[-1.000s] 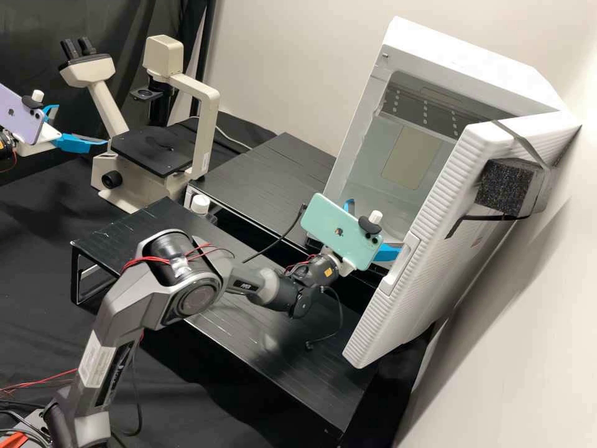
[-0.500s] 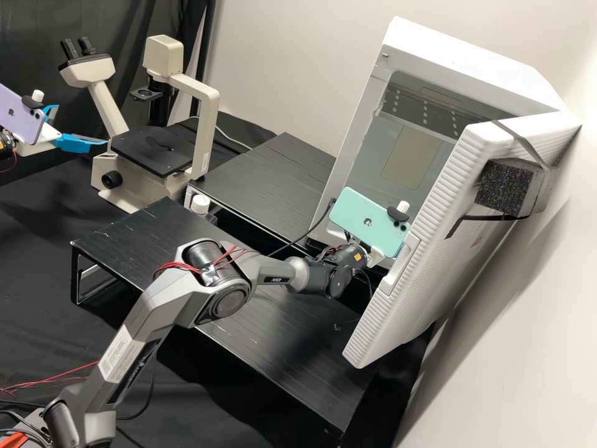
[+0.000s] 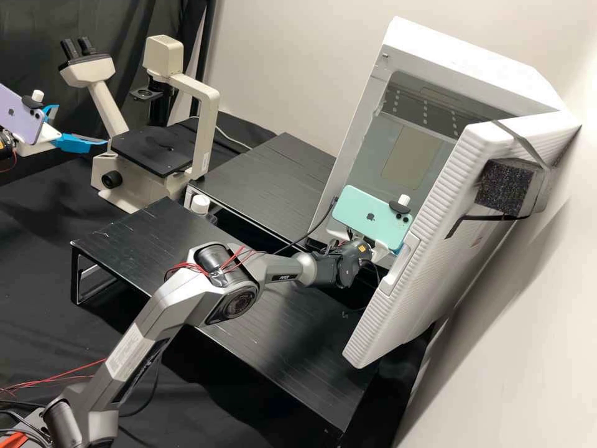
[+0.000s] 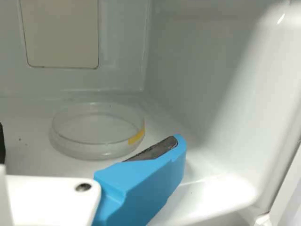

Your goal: Take out the petri dish and place it under the microscope.

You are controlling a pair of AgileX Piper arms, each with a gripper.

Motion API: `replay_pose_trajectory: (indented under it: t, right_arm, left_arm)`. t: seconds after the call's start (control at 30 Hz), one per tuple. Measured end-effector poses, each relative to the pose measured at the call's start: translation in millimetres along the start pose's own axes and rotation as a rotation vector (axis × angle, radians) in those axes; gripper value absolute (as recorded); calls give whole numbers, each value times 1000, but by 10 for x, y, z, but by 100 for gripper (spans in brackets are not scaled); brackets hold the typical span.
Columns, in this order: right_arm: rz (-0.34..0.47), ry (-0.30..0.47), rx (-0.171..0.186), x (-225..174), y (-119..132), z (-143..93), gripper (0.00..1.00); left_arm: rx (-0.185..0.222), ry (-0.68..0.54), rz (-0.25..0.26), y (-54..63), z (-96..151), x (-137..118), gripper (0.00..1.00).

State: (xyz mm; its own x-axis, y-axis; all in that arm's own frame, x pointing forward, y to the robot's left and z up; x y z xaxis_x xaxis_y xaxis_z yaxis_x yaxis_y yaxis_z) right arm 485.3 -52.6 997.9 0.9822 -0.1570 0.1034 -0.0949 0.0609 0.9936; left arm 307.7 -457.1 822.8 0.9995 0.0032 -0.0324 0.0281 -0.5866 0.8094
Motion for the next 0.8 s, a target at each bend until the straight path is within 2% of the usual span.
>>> replay_pose_trajectory:
  t: [0.37, 0.53, 0.73, 0.77, 0.8]
  right_arm:
    - [0, -2, -3, 139, -55, 12, 100]
    - [-2, -6, 17, 210, -98, 17, 100]
    - [-14, -18, 25, 257, -170, 43, 100]
    - [-16, -16, 25, 259, -178, 34, 0]
    - [-15, -16, 27, 259, -177, 34, 0]
  left_arm:
    - [0, 0, 0, 0, 0, 0, 100]
    - [0, 0, 0, 0, 0, 0, 100]
    - [0, 0, 0, 0, 0, 0, 100]
    - [0, 0, 0, 0, 0, 0, 100]
    - [0, 0, 0, 0, 0, 0, 100]
